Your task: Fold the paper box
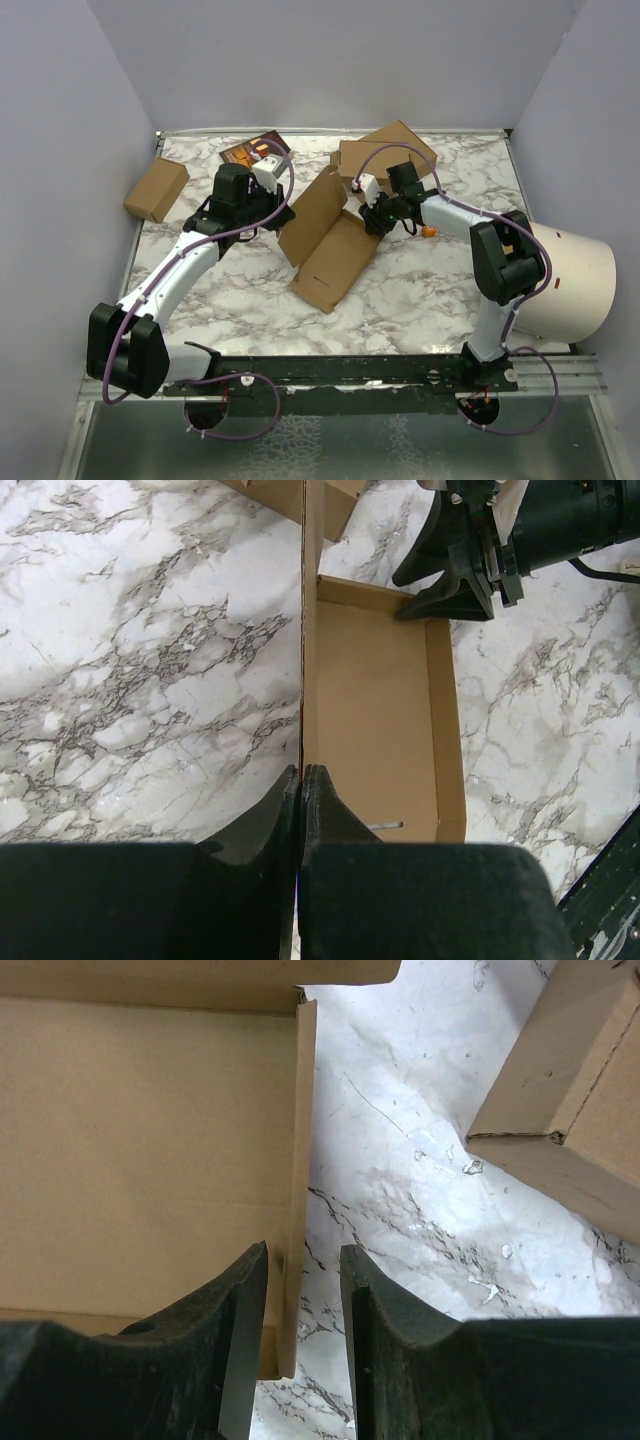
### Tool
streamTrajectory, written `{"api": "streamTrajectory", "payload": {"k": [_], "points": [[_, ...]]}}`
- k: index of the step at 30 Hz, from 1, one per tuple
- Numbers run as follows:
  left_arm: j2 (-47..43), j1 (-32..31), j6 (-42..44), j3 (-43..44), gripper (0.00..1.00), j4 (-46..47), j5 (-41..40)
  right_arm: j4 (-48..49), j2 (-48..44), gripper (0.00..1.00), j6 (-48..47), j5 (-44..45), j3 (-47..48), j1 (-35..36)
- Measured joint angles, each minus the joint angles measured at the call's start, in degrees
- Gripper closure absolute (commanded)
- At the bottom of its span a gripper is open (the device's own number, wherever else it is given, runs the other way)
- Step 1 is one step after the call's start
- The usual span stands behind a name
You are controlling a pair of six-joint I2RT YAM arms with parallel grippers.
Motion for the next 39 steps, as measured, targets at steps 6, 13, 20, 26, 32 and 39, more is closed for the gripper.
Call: {"api": "streamTrajectory", "payload": {"k": [6, 13, 20, 26, 32, 39], "points": [[0.0, 0.0, 0.0, 0.0, 1.0, 0.0, 0.0, 0.3, 0.1, 0.8, 0.0, 0.4, 0.0, 0.0], [0.0, 0.0, 0.0, 0.0, 1.0, 0.0, 0.1, 2.5, 0.5, 0.99, 0.6, 3.2, -0.4, 0.9], [0.2, 0.0, 0.0, 0.0, 1.0, 0.0, 0.2, 4.4, 0.5, 0.79, 1.2, 5.5, -1.6, 1.7], [1.2, 0.0, 2.0, 1.6, 1.0, -0.5, 1.0, 1.8, 0.4, 0.48, 2.2, 0.6, -1.0, 1.0], [3.2, 0.0, 8.5, 4.8, 1.0, -2.6, 4.5, -2.4, -4.4, 0.45, 1.7, -10.3, -0.4, -4.3], [7.5, 0.0, 18.4, 10.8, 1.0, -8.1, 12.6, -2.2, -19.1, 0.01, -0.4, -22.6, -1.4, -11.5]]}}
